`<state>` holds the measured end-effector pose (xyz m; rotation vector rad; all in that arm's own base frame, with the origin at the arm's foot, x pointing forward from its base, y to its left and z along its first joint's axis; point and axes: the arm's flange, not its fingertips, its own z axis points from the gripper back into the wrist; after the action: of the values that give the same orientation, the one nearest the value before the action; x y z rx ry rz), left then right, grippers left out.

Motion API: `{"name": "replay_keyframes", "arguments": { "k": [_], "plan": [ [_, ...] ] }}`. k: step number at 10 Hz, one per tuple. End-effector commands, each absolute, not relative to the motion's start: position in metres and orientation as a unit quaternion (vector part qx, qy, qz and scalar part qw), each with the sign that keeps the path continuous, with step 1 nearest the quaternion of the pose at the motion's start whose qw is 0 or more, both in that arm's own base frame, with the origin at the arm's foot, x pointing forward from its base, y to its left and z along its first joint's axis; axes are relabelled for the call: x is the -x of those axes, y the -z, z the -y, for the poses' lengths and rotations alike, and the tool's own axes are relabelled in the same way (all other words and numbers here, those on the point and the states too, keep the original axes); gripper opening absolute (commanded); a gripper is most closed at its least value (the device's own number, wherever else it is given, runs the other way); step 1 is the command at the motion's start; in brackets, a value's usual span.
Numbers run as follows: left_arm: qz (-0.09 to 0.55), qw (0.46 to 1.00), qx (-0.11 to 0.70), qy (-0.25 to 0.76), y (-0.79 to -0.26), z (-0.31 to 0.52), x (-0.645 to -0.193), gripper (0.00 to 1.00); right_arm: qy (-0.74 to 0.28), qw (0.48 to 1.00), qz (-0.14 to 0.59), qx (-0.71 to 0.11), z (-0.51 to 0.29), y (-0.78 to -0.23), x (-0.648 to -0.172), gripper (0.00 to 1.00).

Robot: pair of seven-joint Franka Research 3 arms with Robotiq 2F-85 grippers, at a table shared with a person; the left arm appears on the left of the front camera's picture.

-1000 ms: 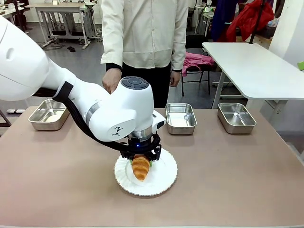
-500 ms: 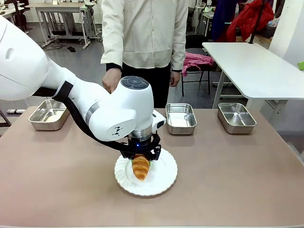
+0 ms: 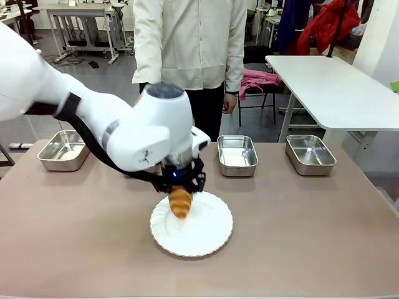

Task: Place the bread in the container.
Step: Place the Butter Roll into the Airtight Container indicated by the human.

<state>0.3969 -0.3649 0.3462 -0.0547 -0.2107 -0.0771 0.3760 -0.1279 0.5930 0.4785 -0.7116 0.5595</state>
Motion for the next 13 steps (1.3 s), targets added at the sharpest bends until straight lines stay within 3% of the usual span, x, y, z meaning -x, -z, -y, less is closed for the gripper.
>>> {"name": "replay_keyframes", "arguments": {
  "k": [1, 7, 13],
  "plan": [
    [0.116, 0.992, 0.029, 0.033, -0.386, 0.335, -0.412, 0.59, -0.271, 0.865, 0.350, -0.237, 0.128, -0.594, -0.377, 1.00],
    [0.095, 0.995, 0.015, 0.032, -0.413, 0.253, -0.542, 0.59, -0.271, 0.865, 0.350, -0.237, 0.128, -0.594, -0.377, 1.00],
    [0.103, 0.993, 0.022, 0.051, -0.380, 0.234, -0.587, 0.59, -0.271, 0.865, 0.350, -0.237, 0.128, -0.594, -0.377, 1.00]
  ]
}}
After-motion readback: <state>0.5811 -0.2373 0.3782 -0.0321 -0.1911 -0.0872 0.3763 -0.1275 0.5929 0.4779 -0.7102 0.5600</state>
